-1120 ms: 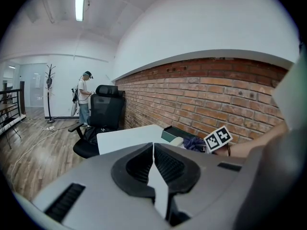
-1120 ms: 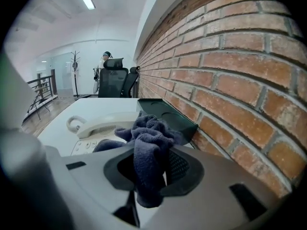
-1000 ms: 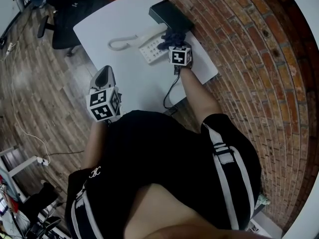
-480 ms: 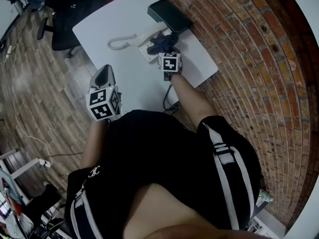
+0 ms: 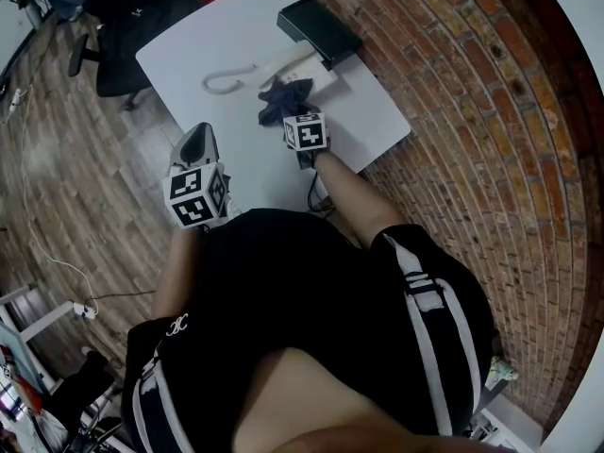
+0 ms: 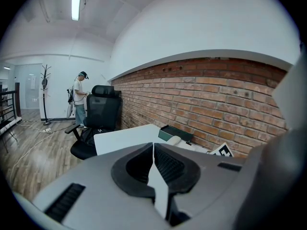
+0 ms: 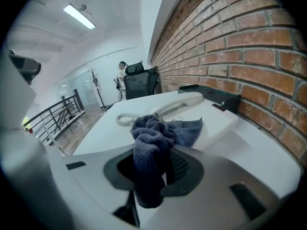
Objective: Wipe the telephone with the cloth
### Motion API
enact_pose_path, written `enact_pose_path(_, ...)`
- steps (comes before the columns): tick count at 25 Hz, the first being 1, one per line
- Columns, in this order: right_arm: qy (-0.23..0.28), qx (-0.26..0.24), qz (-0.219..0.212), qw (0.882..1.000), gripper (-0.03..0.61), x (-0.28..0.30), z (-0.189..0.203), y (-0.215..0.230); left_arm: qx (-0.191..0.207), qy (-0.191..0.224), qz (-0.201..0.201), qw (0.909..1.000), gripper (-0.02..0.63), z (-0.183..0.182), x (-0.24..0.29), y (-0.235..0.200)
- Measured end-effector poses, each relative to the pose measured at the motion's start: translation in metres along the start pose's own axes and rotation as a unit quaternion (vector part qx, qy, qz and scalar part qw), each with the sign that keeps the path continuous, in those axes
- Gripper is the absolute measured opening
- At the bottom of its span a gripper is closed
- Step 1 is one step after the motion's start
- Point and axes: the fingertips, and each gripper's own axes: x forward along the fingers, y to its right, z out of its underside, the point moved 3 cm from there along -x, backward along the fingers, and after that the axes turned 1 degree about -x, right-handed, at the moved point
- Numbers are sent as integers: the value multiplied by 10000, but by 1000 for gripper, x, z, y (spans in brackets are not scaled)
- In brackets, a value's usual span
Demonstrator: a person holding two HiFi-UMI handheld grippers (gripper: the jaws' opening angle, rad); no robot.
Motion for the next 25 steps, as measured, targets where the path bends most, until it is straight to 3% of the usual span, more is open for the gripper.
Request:
enact_pose_path(4,-165,-105,-325,9993,77,5,8,-22,5,19,2,10000,8,-1,-1,-1)
enact_pose_path(8,-197,-123,-294,9993,77,0,3,-21,-10,42,-7,10000,8,-2,-4,-3)
enact_pose_path(11,48,-114,-282,9995,75,-12,-11,-19,-30,52,6,10000,7,-1,-4,-3)
enact_pose_path(18,1329,-72,-1,9911,64,-80,-79,-13,-2,219,35,9998,7,-10,0,-1)
enact_pose_path(25,2999,-367,776,9501,63,-188,-141,-7,21,457,102,9989,8,-28,8,2)
